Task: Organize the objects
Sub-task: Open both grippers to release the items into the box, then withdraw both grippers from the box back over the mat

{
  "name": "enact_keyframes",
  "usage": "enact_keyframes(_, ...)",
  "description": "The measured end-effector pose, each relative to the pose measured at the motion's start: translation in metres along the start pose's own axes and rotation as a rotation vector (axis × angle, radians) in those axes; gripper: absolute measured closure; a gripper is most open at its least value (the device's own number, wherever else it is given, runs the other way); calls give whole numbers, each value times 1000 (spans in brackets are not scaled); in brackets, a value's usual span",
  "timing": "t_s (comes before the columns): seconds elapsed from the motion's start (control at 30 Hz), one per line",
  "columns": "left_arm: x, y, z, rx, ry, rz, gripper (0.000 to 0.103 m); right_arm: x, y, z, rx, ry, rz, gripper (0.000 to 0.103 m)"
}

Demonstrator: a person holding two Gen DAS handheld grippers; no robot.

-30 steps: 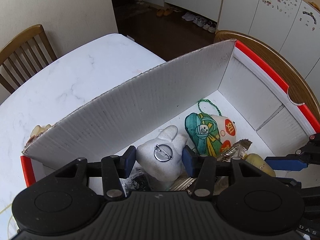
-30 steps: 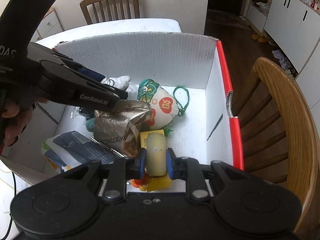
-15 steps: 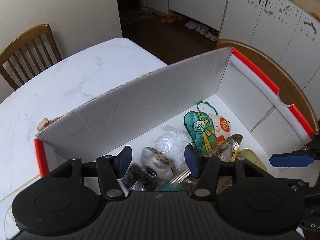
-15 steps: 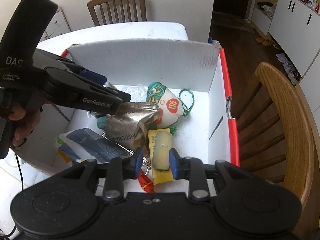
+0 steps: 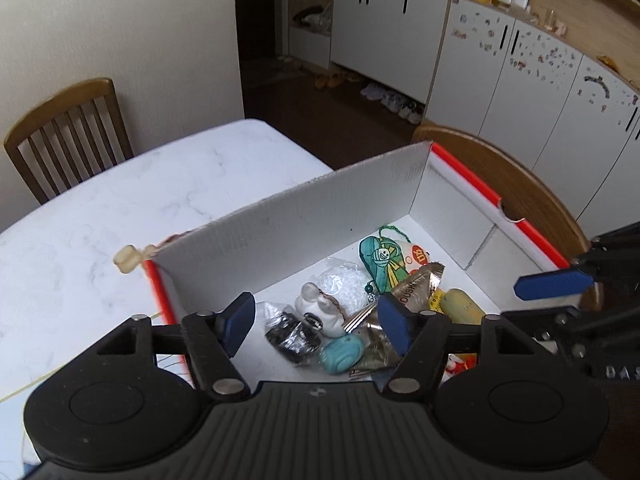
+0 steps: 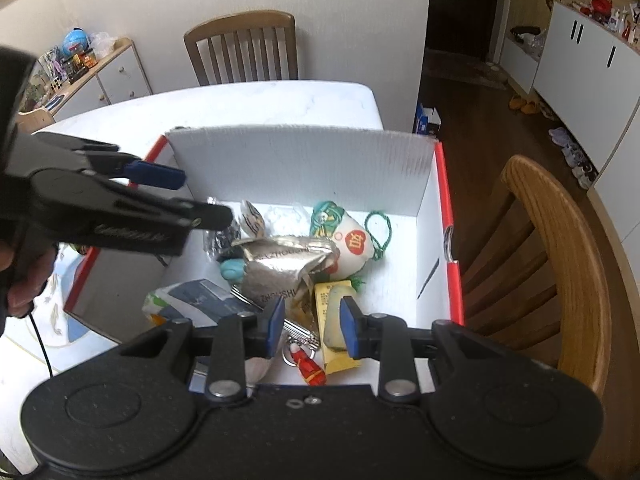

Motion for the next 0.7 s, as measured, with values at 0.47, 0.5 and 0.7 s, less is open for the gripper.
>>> enact_keyframes(0.47,-90,13,63,-64,-59,-101,28,-26,-16,52,-3,-38,-75,53)
enact_keyframes(0.5,-96,15,69,-69,-68,-105,28,-27,-17,58,-5,-41,-77,52)
enact_keyframes(0.7,-124,33,104,-99,-98,-112,25,-26,-23,91,-11,-61,-91,41)
Point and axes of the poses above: each gripper's, at about its wrist camera, not at the fingertips, and x roughly the way its jaws point, z to its left, y to its underside, the point moved 7 cm from there along x, roughly the way its jaws point, and after that the axes turned 11 degrees about -z, right-handed, at the moved point
